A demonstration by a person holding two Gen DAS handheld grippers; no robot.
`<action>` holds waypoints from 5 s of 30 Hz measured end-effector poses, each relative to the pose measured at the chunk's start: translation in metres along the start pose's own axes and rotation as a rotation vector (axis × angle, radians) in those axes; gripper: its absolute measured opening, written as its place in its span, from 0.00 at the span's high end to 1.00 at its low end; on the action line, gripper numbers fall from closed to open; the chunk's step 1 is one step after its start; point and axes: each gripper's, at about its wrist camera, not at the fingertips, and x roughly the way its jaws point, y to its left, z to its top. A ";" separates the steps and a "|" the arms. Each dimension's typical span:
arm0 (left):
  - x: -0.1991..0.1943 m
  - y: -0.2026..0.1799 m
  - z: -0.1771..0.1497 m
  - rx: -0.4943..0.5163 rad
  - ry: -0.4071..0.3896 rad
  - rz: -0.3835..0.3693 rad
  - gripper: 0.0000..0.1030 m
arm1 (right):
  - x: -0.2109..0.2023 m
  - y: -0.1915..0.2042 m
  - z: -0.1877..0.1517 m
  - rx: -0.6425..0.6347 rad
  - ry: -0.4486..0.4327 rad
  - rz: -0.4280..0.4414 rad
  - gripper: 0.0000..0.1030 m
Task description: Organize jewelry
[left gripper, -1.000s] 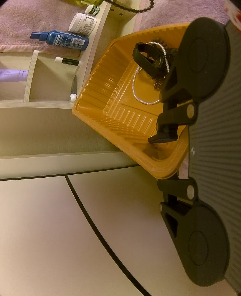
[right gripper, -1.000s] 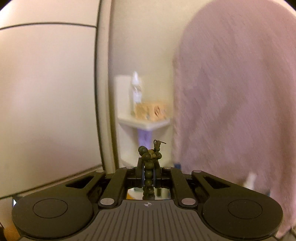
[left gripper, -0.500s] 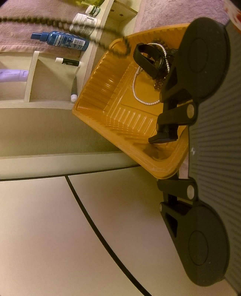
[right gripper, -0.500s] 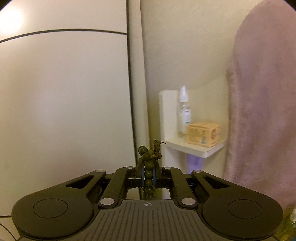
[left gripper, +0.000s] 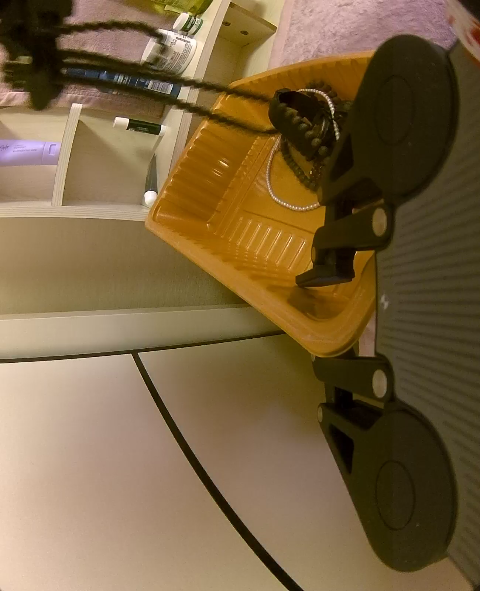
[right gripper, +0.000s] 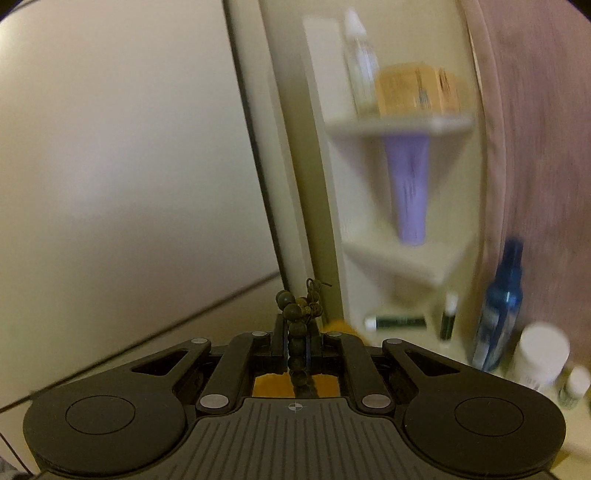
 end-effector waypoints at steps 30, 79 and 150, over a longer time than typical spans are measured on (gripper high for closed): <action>0.001 0.001 0.001 0.001 0.003 -0.001 0.83 | 0.023 -0.024 -0.055 0.056 0.151 -0.031 0.51; -0.033 0.025 0.008 0.032 0.001 -0.114 0.46 | -0.125 -0.018 -0.181 0.317 0.085 -0.383 0.28; -0.128 -0.116 -0.034 0.280 0.178 -0.513 0.44 | -0.198 0.018 -0.211 0.453 0.225 -0.540 0.28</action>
